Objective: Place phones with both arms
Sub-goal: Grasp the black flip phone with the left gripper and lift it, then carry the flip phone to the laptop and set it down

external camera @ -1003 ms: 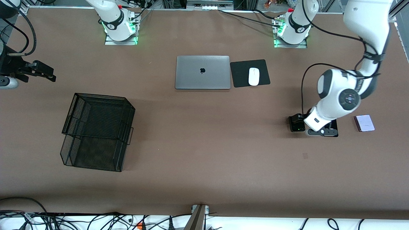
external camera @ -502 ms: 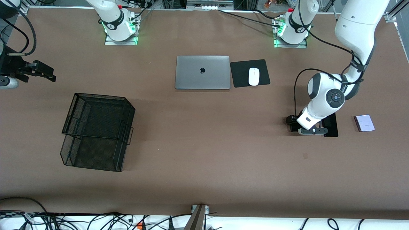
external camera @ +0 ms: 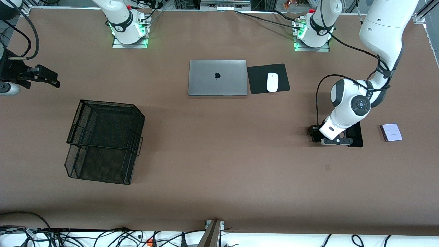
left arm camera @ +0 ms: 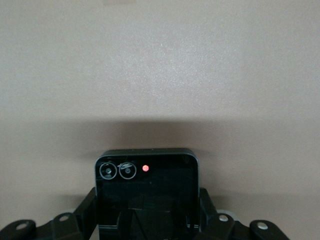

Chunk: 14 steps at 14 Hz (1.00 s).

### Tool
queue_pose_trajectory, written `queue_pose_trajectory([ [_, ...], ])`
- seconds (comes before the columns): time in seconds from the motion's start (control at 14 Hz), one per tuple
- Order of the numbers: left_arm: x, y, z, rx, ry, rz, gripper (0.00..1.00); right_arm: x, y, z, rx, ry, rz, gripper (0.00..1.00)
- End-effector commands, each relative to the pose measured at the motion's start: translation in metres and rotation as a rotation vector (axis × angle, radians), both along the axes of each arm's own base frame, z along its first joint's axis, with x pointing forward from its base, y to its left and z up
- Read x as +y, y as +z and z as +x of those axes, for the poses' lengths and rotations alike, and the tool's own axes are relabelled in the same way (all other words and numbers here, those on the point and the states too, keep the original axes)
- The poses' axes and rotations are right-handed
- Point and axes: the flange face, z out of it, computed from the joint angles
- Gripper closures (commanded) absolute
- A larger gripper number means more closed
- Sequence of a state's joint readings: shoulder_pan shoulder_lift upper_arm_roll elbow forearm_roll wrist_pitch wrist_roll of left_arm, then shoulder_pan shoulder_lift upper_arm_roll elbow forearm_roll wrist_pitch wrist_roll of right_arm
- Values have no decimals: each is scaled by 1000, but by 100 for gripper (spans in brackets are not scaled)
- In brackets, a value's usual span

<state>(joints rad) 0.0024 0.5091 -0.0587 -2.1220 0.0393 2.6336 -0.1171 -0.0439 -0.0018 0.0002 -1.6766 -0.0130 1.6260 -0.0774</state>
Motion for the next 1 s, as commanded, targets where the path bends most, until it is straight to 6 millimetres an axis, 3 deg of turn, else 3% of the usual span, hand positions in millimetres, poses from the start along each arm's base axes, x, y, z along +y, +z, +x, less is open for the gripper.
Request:
queue_pose_trajectory([
  [0.0, -13, 49, 22, 56, -4, -4, 87, 0, 6, -4, -11, 9, 15, 0],
  [0.14, -48, 91, 45, 121, -54, -19, 87, 0, 6, -4, -11, 9, 15, 0],
  [0.29, -109, 115, 50, 121, -100, -51, 85, 0, 5, -4, -9, 9, 15, 0],
  [0.36, -137, 115, 51, 119, -121, -70, 85, 0, 5, -4, -8, 9, 15, 0],
  [0.64, -302, 96, 39, 117, -50, -125, 83, 0, 5, -4, -9, 9, 15, 0],
  [0.86, -395, 67, 13, 56, -2, -196, 83, 0, 5, -4, -9, 11, 15, 0],
  [0.93, -417, 59, 4, 11, 17, -237, 83, 0, 5, -4, -8, 11, 13, 0],
])
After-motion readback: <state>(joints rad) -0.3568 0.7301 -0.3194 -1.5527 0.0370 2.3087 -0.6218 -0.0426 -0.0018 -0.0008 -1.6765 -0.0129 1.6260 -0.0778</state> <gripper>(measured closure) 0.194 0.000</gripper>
